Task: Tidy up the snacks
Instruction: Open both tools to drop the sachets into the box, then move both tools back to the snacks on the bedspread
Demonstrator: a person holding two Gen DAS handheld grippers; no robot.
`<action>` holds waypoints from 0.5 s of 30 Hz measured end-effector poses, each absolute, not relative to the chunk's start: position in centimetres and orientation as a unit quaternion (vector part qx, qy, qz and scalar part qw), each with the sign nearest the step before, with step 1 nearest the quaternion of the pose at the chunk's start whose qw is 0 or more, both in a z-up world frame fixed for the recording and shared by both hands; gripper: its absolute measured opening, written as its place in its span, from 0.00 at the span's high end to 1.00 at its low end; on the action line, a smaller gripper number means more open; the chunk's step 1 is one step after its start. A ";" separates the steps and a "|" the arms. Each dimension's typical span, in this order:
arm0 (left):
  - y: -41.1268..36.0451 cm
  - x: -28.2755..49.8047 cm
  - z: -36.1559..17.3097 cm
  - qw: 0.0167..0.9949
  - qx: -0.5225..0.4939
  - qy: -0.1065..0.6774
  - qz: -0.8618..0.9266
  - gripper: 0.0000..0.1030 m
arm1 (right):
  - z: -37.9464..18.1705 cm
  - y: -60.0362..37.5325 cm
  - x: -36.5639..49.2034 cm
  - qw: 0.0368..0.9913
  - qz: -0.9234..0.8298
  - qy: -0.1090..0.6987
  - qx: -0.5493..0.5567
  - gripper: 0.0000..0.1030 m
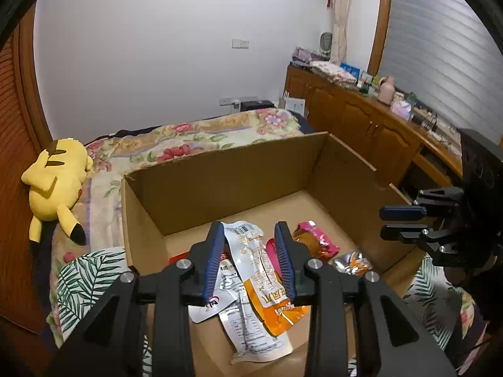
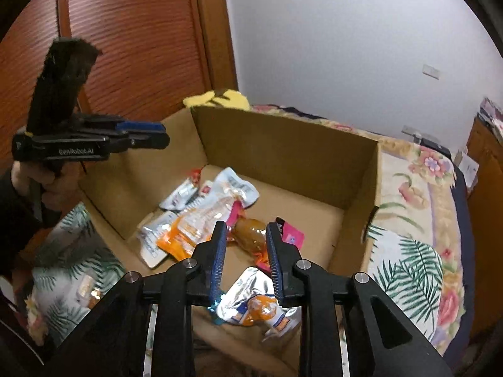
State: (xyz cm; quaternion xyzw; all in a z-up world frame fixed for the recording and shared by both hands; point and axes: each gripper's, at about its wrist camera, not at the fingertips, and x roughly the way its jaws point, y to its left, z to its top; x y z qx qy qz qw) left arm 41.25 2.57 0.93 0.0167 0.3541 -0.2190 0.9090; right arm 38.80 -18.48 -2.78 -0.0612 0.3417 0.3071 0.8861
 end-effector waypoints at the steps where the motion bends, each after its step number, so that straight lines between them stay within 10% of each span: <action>1: 2.6 41.0 1.2 0.910 0.017 0.351 -0.219 0.68 | -2.6 -18.6 38.5 0.887 0.306 0.340 -0.058 0.78; 15: 5.0 34.7 4.9 0.928 0.004 0.312 -0.205 0.63 | 0.4 -21.0 31.5 0.907 0.252 0.336 -0.029 0.75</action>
